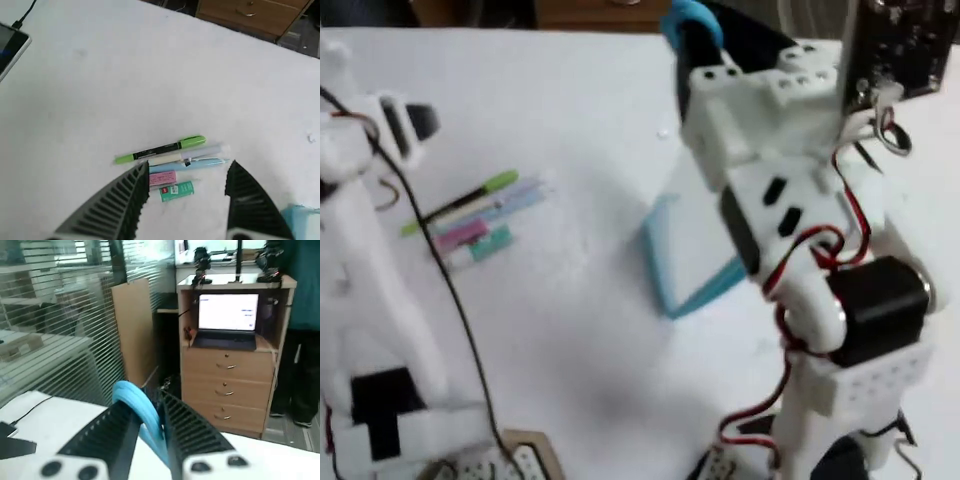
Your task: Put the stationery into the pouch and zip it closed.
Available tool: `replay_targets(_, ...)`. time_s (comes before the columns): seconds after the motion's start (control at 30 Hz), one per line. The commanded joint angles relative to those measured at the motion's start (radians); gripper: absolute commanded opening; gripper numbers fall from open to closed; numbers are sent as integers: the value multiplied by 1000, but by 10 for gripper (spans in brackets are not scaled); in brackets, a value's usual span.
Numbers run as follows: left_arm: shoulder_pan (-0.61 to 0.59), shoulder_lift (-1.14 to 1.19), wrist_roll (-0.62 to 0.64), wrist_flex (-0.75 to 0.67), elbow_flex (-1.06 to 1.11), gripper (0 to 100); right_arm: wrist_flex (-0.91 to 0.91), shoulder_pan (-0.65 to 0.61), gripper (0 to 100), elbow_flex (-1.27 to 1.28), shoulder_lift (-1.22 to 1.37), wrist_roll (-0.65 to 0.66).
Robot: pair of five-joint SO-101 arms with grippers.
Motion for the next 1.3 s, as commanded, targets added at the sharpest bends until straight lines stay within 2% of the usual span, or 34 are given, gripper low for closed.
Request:
replay_targets(0.0, 79, -58, 6, -11, -28, 262, -59, -5, 17, -35, 4, 3)
replay_targets(0.17, 163, 13, 8, -112, -23, 262, -74, -4, 17, -78, 4, 3)
replay_targets(0.3, 225, 108, 57, -195, -32, 263, -73, -2, 17, -107, 4, 3)
replay_targets(0.43, 303, 157, 60, -224, -32, 264, -30, -2, 17, -107, 10, 3)
replay_targets(0.67, 335, 173, 46, -218, -31, 264, 8, 38, 17, -106, 15, 3)
replay_targets(0.83, 361, 154, -87, -120, -32, 263, 8, 82, 17, -107, 48, 3)
replay_targets(1.27, 479, -71, -86, -98, -31, 263, 4, 82, 17, -107, 85, 3)
